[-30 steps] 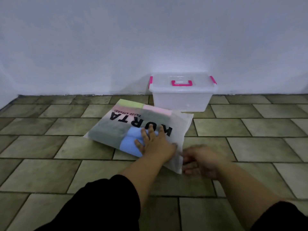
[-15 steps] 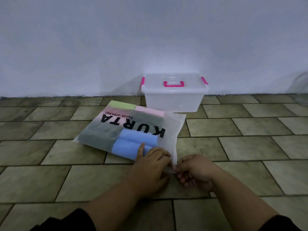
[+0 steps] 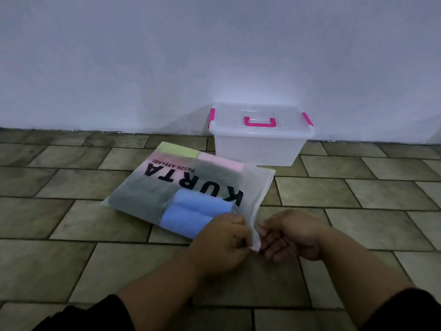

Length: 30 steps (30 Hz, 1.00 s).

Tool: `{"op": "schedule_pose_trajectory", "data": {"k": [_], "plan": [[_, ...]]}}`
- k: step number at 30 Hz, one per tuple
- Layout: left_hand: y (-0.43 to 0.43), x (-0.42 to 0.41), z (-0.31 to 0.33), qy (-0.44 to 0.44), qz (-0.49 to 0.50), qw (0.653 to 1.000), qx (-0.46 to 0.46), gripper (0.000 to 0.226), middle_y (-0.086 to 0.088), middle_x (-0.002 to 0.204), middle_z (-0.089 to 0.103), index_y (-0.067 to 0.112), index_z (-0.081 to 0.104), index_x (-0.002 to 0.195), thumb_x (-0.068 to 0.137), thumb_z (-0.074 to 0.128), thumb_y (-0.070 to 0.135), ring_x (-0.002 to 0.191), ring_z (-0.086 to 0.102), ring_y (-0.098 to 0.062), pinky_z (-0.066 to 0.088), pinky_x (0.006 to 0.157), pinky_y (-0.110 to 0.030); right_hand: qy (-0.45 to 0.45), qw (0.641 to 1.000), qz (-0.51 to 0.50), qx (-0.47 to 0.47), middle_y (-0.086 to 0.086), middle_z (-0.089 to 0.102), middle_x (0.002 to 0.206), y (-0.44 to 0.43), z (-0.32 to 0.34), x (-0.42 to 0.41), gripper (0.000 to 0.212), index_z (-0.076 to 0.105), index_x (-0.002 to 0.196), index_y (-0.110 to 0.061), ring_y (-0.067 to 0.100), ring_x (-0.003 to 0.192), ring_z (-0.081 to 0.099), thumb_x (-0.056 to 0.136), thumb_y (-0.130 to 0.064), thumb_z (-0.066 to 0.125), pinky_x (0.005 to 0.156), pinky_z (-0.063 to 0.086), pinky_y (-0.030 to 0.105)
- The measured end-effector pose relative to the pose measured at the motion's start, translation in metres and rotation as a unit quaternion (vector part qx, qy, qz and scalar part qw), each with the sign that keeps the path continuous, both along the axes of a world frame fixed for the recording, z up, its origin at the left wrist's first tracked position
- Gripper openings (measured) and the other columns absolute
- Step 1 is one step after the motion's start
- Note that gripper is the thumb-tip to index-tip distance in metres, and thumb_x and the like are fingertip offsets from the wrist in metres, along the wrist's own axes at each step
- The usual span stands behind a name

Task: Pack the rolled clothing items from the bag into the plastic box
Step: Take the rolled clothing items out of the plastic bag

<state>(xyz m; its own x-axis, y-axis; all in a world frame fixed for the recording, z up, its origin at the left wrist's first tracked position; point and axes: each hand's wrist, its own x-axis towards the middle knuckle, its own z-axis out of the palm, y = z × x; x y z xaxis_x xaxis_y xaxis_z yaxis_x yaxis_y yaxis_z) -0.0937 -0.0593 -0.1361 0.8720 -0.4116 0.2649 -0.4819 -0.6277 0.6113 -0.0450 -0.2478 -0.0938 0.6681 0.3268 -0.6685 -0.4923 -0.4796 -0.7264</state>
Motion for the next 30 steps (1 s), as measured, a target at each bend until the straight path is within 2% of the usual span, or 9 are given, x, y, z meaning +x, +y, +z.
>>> {"op": "schedule_pose_trajectory", "data": {"k": [3,6,8,12,17,20,23,26,30], "plan": [[0.004,0.002,0.000,0.006,0.002,1.000,-0.015,0.008,0.017,0.084,0.052,0.027,0.058,0.076,0.079,0.062,0.034,0.082,0.050,0.002,0.042,0.075,-0.013,0.057,0.997,0.059,0.000,0.015,0.070,0.080,-0.006,0.000,-0.003,0.037,0.068,0.091,-0.003,0.025,0.069,0.066,0.085,-0.039,0.061,0.060,0.052,0.032],[0.000,0.003,0.000,-0.009,-0.006,1.000,0.009,0.011,0.018,0.087,0.051,0.031,0.054,0.077,0.081,0.060,0.039,0.086,0.048,0.002,0.040,0.079,-0.014,0.067,0.996,0.058,0.024,0.015,0.068,0.076,-0.005,-0.004,-0.011,0.028,0.071,0.086,-0.004,0.024,0.066,0.065,0.074,-0.029,0.073,0.058,0.052,0.031],[-0.002,0.002,0.000,-0.024,-0.008,0.999,0.022,0.012,0.016,0.087,0.053,0.031,0.053,0.077,0.082,0.058,0.040,0.086,0.047,0.002,0.038,0.081,-0.015,0.061,0.997,0.040,0.029,0.015,0.067,0.074,-0.003,-0.004,-0.016,0.019,0.072,0.084,-0.004,0.024,0.064,0.063,0.075,-0.020,0.074,0.057,0.052,0.030],[-0.002,0.002,0.000,-0.033,-0.011,0.999,0.028,0.012,0.017,0.083,0.049,0.031,0.050,0.074,0.082,0.059,0.035,0.083,0.044,0.002,0.037,0.079,-0.018,0.041,0.999,0.007,0.033,0.014,0.064,0.070,-0.001,-0.003,-0.023,0.014,0.070,0.085,0.000,0.022,0.060,0.060,0.079,-0.013,0.070,0.054,0.049,0.029],[-0.006,-0.004,-0.001,-0.031,-0.014,0.999,0.037,0.017,0.012,0.075,0.049,0.026,0.054,0.070,0.085,0.055,0.033,0.078,0.042,0.001,0.035,0.081,-0.017,0.009,0.997,-0.074,0.037,0.013,0.061,0.064,0.010,-0.010,-0.029,0.014,0.067,0.080,0.002,0.021,0.052,0.057,0.084,-0.009,0.060,0.047,0.046,0.028],[-0.006,-0.006,-0.001,-0.026,-0.021,0.998,0.045,0.017,0.011,0.075,0.051,0.024,0.056,0.068,0.084,0.054,0.032,0.079,0.043,0.001,0.032,0.086,-0.015,-0.015,0.996,-0.089,-0.004,0.011,0.064,0.064,0.015,-0.014,-0.012,0.017,0.067,0.081,0.000,0.021,0.056,0.060,0.086,-0.013,0.058,0.053,0.049,0.031],[-0.003,-0.005,0.002,-0.010,-0.029,0.998,0.063,0.018,0.005,0.083,0.058,0.021,0.060,0.072,0.081,0.058,0.036,0.085,0.049,-0.004,0.031,0.087,-0.013,-0.047,0.989,-0.138,-0.033,0.012,0.063,0.061,0.020,-0.015,0.027,0.015,0.065,0.078,-0.001,0.023,0.055,0.059,0.086,-0.011,0.058,0.052,0.051,0.031],[0.000,-0.005,0.004,-0.001,-0.035,0.996,0.076,0.024,0.002,0.092,0.061,0.019,0.064,0.079,0.080,0.055,0.040,0.093,0.053,-0.010,0.022,0.091,-0.009,-0.089,0.973,-0.209,-0.040,0.015,0.057,0.063,0.018,-0.012,0.077,0.012,0.060,0.076,-0.002,0.024,0.051,0.054,0.086,-0.007,0.056,0.047,0.049,0.029],[0.002,-0.006,0.005,0.023,-0.050,0.994,0.095,0.014,0.006,0.103,0.060,0.023,0.064,0.089,0.084,0.062,0.036,0.104,0.048,-0.005,0.010,0.103,-0.018,-0.146,0.944,-0.296,-0.028,0.017,0.061,0.073,0.013,-0.016,0.128,0.008,0.058,0.077,-0.005,0.027,0.058,0.057,0.079,0.001,0.053,0.051,0.050,0.032]]}}
